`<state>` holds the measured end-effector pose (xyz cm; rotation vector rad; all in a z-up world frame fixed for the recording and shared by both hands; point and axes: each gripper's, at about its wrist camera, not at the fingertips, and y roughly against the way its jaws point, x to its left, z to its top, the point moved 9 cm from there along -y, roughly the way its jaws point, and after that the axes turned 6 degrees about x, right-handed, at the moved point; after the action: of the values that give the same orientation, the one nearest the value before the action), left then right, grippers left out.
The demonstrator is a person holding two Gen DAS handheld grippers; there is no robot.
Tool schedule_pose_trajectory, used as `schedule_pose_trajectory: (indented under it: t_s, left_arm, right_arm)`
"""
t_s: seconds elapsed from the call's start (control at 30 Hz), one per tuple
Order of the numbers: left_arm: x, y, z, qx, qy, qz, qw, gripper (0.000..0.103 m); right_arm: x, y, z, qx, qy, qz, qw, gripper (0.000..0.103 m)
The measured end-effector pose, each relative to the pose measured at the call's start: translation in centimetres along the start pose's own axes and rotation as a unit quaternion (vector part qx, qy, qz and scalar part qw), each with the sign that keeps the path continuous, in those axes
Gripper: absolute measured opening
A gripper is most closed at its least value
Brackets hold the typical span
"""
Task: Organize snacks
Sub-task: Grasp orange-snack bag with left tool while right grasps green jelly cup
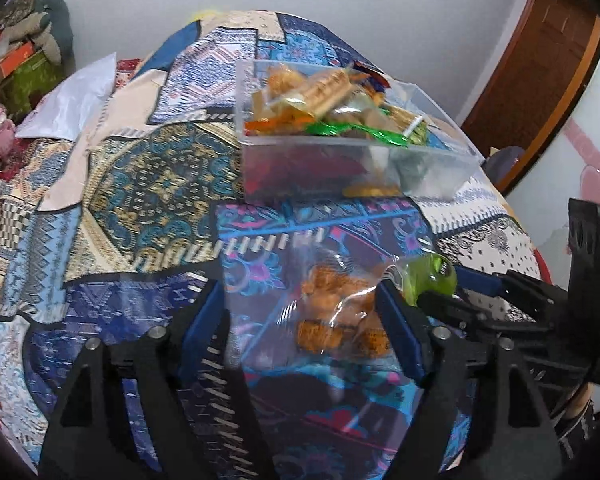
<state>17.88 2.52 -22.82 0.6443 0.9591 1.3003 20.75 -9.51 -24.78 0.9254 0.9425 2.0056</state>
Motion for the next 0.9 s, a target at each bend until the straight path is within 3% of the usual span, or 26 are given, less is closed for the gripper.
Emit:
schedule_pose_trajectory:
  t_s: [0.27,0.43,0.9]
  left_arm:
    - [-2.7,-2.6,-1.0,0.030,-0.013,-0.036,0.9988,0.084]
    - [-3.8,-3.8,-1.0,0.030,-0.021,-0.044,0.9984,0.084]
    - [-0.9,-2.4,-1.3,0.004,0.020,-0.048,0.9986,0.057]
  right_arm:
    - [-1.0,1.8,-0.9,-0.012,-0.006,-0.014,1.000,0.058]
    - [-2.2,2.7,-1.2,-0.018,-0.017,-0.025,0.999,0.058]
    - [0.4,-0.7,0.1,-0.003,0.009,-0.011,1.000,0.057]
